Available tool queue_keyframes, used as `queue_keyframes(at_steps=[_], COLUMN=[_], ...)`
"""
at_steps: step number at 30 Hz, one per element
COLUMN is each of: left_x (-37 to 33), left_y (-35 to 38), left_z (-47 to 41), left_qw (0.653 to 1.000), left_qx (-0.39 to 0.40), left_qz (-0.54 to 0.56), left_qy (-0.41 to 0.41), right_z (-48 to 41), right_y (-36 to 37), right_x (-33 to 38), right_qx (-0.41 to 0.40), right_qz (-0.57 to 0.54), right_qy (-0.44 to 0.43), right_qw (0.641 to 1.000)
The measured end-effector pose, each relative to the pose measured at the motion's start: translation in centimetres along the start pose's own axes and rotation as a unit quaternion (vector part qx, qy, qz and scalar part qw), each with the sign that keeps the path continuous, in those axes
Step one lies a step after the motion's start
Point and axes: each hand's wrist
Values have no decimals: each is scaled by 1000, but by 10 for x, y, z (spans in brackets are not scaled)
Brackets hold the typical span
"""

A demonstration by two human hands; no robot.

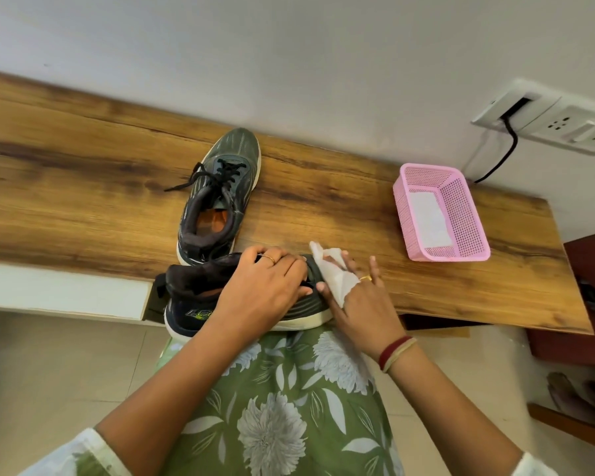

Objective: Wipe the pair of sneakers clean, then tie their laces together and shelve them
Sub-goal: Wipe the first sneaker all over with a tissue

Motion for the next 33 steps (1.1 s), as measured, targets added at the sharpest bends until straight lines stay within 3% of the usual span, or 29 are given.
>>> queue_keyframes(at_steps=[5,6,8,10,11,13,17,19,26,30,33], left_x=[-1,-2,-2,-2,-2,-3,-2,-1,-1,-2,-4], left_y=[0,-1,-1,-1,0,0,0,1,1,2,1], left_z=[1,1,1,2,3,2,0,1,-1,1,2], left_qw=[1000,1000,1000,1000,1000,1000,1000,1000,1000,1000,1000], left_qx=[-1,-4,-11,-16,-17,-9,8,8,-3,3,-9], left_qz=[1,4,3,-1,-3,-4,-2,-10,2,-12,-5], left_qy=[-3,-6,-8,-6,-4,-5,-4,0,-1,8,0], right_z=[9,12,18,21,21,17,2,0,5,21,15], right_y=[-16,-23,-37,-39,-38,-31,0,9,5,3,-9], right_x=[-10,-15,-17,-19,-19,-16,3,12,-14,2,-12], right_qx=[29,29,-60,-180,-206,-206,-70,-34,-30,-20,-99], right_qz=[-209,-296,-485,-545,-543,-507,-245,-155,-55,-226,-435], right_qy=[14,46,140,202,209,190,81,19,15,5,110], right_qw=[977,954,861,794,786,815,964,987,998,974,888])
Point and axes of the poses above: each hand's wrist, its own z-axis away from the middle knuckle, its own y-axis out of the palm, x = y × z, and after that the axes turned 2 degrees about x, right-handed
